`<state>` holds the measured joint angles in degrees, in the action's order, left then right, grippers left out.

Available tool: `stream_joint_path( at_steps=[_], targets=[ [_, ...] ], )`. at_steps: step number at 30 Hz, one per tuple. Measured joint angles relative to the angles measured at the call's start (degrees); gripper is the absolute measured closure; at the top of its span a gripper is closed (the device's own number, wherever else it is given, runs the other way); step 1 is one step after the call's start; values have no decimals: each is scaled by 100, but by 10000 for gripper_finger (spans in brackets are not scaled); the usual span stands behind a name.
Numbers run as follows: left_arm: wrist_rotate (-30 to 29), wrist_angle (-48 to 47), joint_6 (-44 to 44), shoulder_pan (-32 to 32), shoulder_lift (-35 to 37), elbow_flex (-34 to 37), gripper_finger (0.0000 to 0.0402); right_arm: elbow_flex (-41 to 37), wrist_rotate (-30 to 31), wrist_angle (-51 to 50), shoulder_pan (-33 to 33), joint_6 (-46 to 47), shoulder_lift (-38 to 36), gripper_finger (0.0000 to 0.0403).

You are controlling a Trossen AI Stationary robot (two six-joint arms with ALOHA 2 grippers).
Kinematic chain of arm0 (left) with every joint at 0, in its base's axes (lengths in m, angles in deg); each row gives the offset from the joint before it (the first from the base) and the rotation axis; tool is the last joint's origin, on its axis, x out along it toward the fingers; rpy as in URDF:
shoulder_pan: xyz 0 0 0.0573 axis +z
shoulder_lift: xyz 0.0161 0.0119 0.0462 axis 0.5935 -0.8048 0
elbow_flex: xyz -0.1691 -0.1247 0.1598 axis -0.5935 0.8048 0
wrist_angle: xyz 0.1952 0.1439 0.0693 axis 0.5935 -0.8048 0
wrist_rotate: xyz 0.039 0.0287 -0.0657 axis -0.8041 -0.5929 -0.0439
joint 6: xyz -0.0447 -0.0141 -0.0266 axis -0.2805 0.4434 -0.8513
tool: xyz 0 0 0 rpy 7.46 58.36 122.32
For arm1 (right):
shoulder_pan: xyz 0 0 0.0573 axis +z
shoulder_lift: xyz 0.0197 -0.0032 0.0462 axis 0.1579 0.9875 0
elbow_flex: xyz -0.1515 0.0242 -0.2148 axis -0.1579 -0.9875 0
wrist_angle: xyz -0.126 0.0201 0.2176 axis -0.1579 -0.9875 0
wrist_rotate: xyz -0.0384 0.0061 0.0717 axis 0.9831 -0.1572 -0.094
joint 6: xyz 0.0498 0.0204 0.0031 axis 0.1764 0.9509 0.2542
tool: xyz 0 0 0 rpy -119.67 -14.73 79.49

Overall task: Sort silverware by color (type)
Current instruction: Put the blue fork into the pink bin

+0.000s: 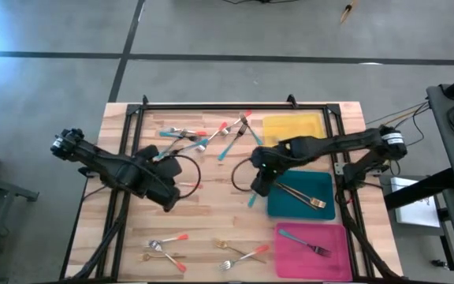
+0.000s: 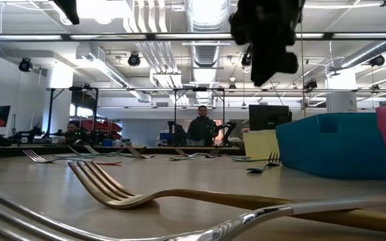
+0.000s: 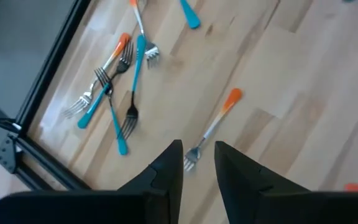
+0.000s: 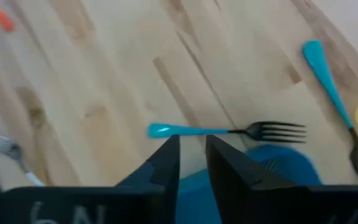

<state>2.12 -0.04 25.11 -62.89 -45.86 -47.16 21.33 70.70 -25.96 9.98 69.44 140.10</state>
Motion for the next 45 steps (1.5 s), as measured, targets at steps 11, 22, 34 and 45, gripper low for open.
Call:
stream_joint_path(
  at_steps=[11, 22, 34, 45],
  targets=[
    [-32, -34, -367, -685, 61, 11, 325, 11, -452, -84, 5, -3951, 818, 272],
    [-141, -31, -815, -813, 65, 70, 325, 212, 96, -405, 136, -6111, 1804, 300],
    [-35, -32, -1410, -827, 65, 447, 325, 1546, 255, -1174, 106, -6082, 2185, 306],
    [-9, -31, -1408, -850, 76, 455, 325, 1713, 1205, -1177, -606, -4247, 2739, 307]
  ],
)
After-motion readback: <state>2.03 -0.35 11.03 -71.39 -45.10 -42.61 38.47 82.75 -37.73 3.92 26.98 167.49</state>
